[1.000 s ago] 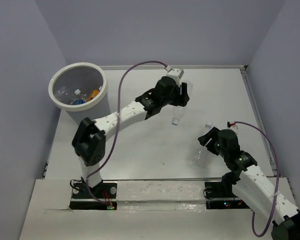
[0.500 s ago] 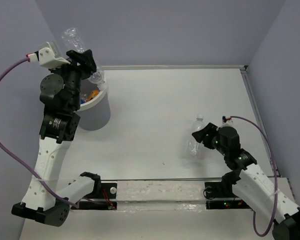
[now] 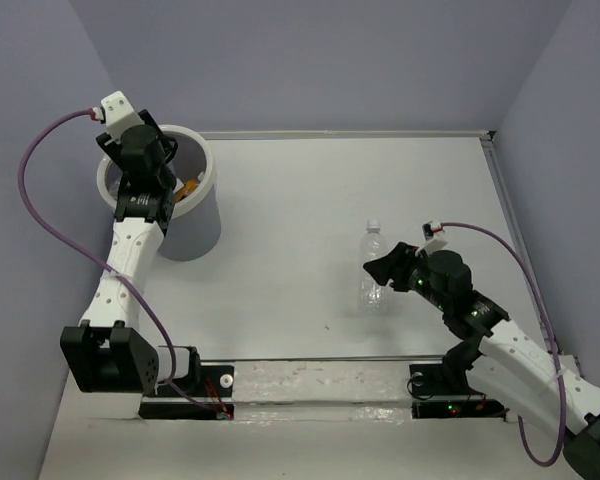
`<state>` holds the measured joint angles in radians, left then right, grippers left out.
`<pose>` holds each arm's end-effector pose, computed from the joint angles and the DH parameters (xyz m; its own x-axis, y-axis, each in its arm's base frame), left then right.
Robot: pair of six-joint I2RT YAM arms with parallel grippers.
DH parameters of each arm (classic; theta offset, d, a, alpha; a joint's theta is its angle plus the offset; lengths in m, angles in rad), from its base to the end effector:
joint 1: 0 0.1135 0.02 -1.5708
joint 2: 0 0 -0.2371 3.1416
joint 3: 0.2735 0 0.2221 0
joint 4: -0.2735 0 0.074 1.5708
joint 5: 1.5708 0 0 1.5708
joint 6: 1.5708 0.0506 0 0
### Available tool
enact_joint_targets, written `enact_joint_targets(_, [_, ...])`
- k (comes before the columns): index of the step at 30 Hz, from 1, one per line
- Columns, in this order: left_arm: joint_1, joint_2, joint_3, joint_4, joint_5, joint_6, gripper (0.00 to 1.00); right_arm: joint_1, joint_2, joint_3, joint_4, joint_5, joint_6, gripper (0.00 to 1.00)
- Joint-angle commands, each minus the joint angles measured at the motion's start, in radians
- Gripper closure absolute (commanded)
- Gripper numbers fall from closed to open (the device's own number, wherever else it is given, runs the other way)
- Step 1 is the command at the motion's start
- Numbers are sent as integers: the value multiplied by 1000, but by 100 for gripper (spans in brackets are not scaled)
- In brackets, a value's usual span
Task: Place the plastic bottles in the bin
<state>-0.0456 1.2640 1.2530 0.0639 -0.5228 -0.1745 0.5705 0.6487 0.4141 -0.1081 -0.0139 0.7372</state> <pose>0.2814 0.0124 0.4034 0.1316 -0.1566 -0.9789 -0.4425 0.8744 -0.1994 0.1430 0.0926 0.2235 -0.5798 0.4266 -0.6942 -0.2178 0.7398 0.6366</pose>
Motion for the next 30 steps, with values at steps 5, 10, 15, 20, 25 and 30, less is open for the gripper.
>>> enact_joint_targets(5, [18,-14,-137,434,-223,170,32,135,104,124,174,74,-62,60])
enact_joint_targets(10, [16,-75,-248,504,-157,123,5,181,187,210,254,88,-85,60])
enact_joint_targets(15, [-2,-188,-264,467,-73,55,1,236,346,363,324,98,-166,60])
enact_joint_targets(20, [-11,-290,-193,317,68,-68,1,279,518,558,389,95,-246,60])
enact_joint_targets(25, [-11,-458,-164,82,286,-198,1,330,715,797,449,65,-331,61])
enact_joint_targets(30, [-13,-673,-207,-102,492,-258,1,362,902,1032,481,22,-406,61])
